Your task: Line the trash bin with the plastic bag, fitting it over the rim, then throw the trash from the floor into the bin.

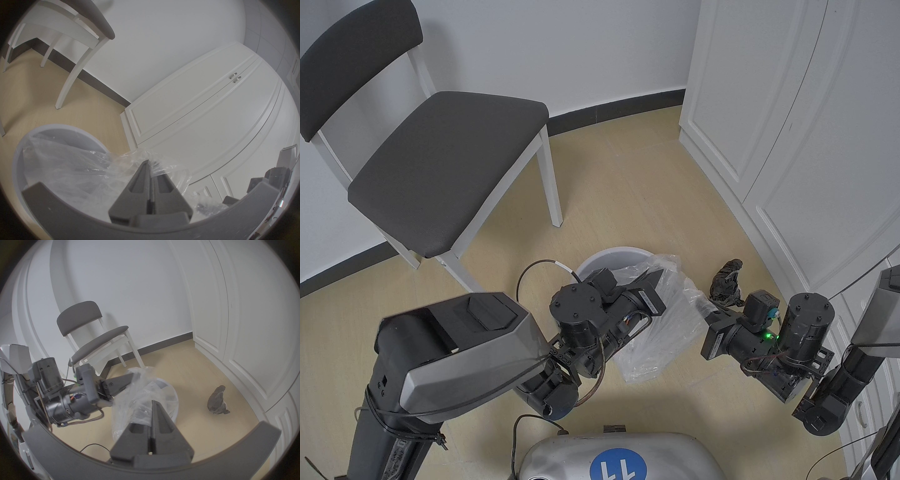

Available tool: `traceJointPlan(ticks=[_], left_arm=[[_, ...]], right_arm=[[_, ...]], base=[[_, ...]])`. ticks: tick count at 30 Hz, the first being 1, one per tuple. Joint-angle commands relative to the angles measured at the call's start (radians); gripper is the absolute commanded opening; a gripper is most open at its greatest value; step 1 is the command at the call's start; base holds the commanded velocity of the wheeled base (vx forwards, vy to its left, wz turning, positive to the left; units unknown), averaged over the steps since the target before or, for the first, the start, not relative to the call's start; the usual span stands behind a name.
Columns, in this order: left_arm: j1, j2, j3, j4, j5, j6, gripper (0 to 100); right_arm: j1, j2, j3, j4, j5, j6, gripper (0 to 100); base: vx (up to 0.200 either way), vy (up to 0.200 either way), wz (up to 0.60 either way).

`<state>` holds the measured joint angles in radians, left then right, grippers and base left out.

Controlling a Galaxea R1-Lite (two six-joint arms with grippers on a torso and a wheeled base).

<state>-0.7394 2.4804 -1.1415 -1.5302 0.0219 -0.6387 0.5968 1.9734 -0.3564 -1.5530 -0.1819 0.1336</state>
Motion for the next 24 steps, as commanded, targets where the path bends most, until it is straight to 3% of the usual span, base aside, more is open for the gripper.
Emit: traceJointPlan(ticks=[1,11,24], left_arm=[[0.008,0.057,-0.058,0.001,-0.01,-0.001,0],[0.017,0.098,-0.104,-0.001,-0.023,-0.047,0],[0.037,0.152,-0.112,-0.001,-0.03,-0.048,0]], right_arm=[[0.028,-0.002,0.0,-0.018,-0.014,0.0,0],[0.106,0.013,-0.003,-0.018,-0.045,0.006,0],[0.103,0.051,-0.015,-0.018,-0.051,0.011,0]], base=[[0.0,0.0,0.0],[0.0,0.0,0.0],[0.0,0.0,0.0]])
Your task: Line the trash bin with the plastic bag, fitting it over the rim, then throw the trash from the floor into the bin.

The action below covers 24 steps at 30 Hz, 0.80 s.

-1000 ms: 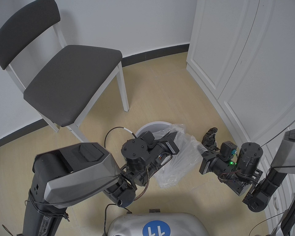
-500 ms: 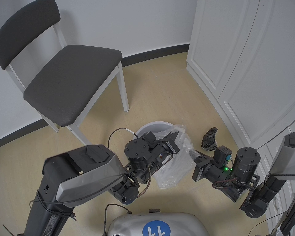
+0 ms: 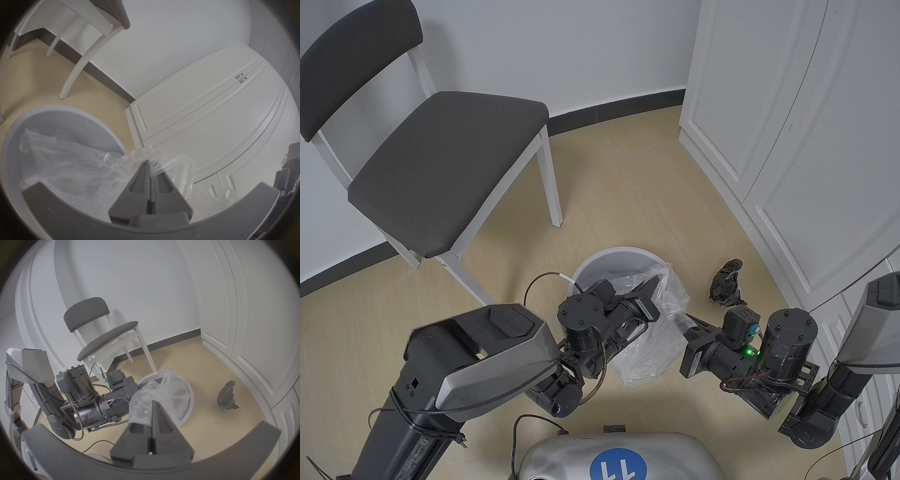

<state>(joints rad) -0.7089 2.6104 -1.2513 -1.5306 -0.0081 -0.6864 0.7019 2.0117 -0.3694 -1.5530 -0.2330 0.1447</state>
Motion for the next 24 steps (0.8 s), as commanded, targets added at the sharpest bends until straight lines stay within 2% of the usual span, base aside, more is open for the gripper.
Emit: traceJointPlan(ticks=[1,7,13,16,24], left_arm=[[0.016,0.026,-0.005,0.0,0.0,-0.001,0],[0.051,0.039,-0.027,0.001,0.002,0.001,0],[0.092,-0.023,-0.014,0.004,0.002,0.021,0],[0.123,-0.047,0.018,0.004,-0.004,0.068,0],[0.186,-0.148,0.191,0.003,-0.108,0.174,0]], right_arm=[[-0.005,0.015,-0.003,-0.018,0.0,0.001,0],[-0.016,0.033,-0.023,-0.018,0.0,0.004,0],[-0.073,0.042,-0.063,-0.018,0.0,0.007,0],[-0.107,0.047,-0.085,-0.018,0.001,0.01,0],[-0.156,0.133,-0.194,-0.018,-0.005,0.092,0]], base=[[0.0,0.0,0.0],[0.0,0.0,0.0],[0.0,0.0,0.0],[0.0,0.0,0.0],[0.0,0.0,0.0]])
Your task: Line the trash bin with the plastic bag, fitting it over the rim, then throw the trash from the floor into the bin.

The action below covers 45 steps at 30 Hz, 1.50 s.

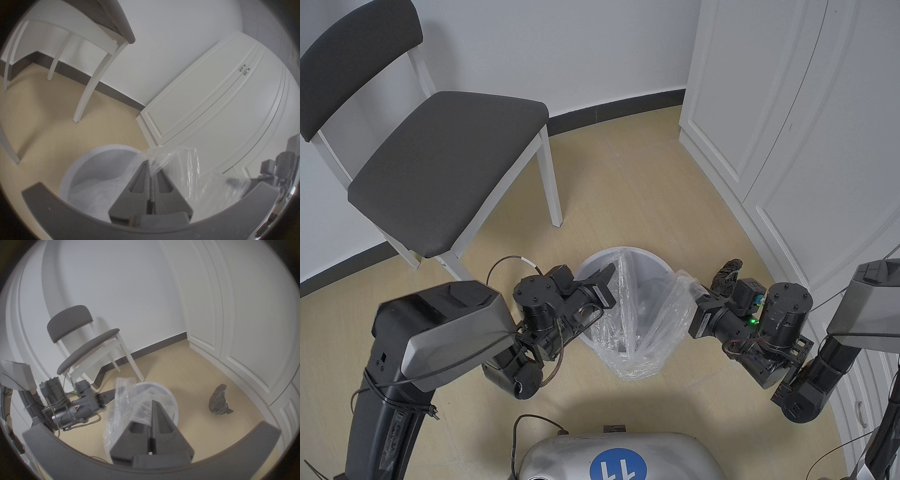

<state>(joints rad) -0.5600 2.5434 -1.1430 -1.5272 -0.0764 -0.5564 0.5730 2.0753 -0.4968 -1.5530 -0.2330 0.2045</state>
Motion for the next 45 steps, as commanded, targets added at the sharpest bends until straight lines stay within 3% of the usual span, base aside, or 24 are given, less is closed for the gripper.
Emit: traceJointPlan(ticks=[1,7,29,39,45], left_arm=[[0.045,-0.091,0.094,0.001,-0.048,0.069,0],[0.065,-0.091,0.131,-0.004,-0.042,0.154,0],[0.097,-0.12,0.187,0.001,-0.049,0.234,0],[0.112,-0.123,0.187,0.002,-0.052,0.251,0],[0.132,-0.134,0.189,0.033,-0.052,0.271,0]], right_arm=[[-0.033,0.085,-0.082,-0.018,-0.011,0.036,0],[-0.058,0.123,-0.135,-0.018,-0.031,0.047,0],[-0.064,0.272,-0.281,-0.018,-0.043,0.17,0],[-0.094,0.266,-0.286,-0.018,-0.052,0.165,0],[-0.143,0.212,-0.259,-0.018,-0.051,0.113,0]], base=[[0.0,0.0,0.0],[0.0,0.0,0.0],[0.0,0.0,0.0],[0.0,0.0,0.0],[0.0,0.0,0.0]])
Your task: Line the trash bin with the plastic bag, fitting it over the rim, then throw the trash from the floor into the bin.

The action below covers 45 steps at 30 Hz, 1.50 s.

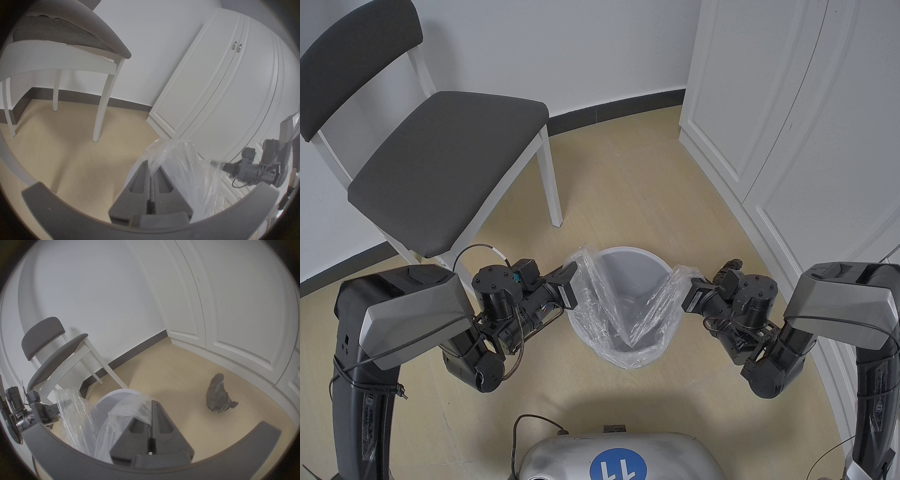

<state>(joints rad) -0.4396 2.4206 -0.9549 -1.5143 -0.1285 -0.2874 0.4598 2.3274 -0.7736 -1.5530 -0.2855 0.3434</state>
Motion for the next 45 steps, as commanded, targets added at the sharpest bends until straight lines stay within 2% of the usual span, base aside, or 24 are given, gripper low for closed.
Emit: traceJointPlan(ticks=[1,11,14,20,24,30,45], left_arm=[[0.012,-0.014,0.002,0.029,0.0,0.004,0],[0.01,-0.041,0.048,0.059,0.0,0.053,0],[0.033,-0.074,0.085,0.095,0.003,0.16,0],[0.053,-0.089,0.125,0.126,0.013,0.274,0],[0.073,-0.089,0.15,0.128,0.017,0.353,0],[0.073,-0.095,0.176,0.132,0.061,0.402,0],[0.09,-0.138,0.265,0.141,0.049,0.505,0]], right_arm=[[-0.036,-0.045,0.022,-0.016,0.002,-0.035,0],[-0.052,-0.063,0.08,0.073,0.0,-0.101,0],[-0.062,-0.066,0.117,0.073,-0.004,-0.162,0],[-0.085,-0.065,0.158,0.073,-0.011,-0.236,0],[-0.102,-0.062,0.177,0.071,-0.046,-0.3,0],[-0.118,-0.065,0.217,0.071,-0.05,-0.354,0],[-0.122,-0.097,0.338,0.068,-0.047,-0.446,0]], base=[[0.0,0.0,0.0],[0.0,0.0,0.0],[0.0,0.0,0.0],[0.0,0.0,0.0],[0.0,0.0,0.0],[0.0,0.0,0.0],[0.0,0.0,0.0]])
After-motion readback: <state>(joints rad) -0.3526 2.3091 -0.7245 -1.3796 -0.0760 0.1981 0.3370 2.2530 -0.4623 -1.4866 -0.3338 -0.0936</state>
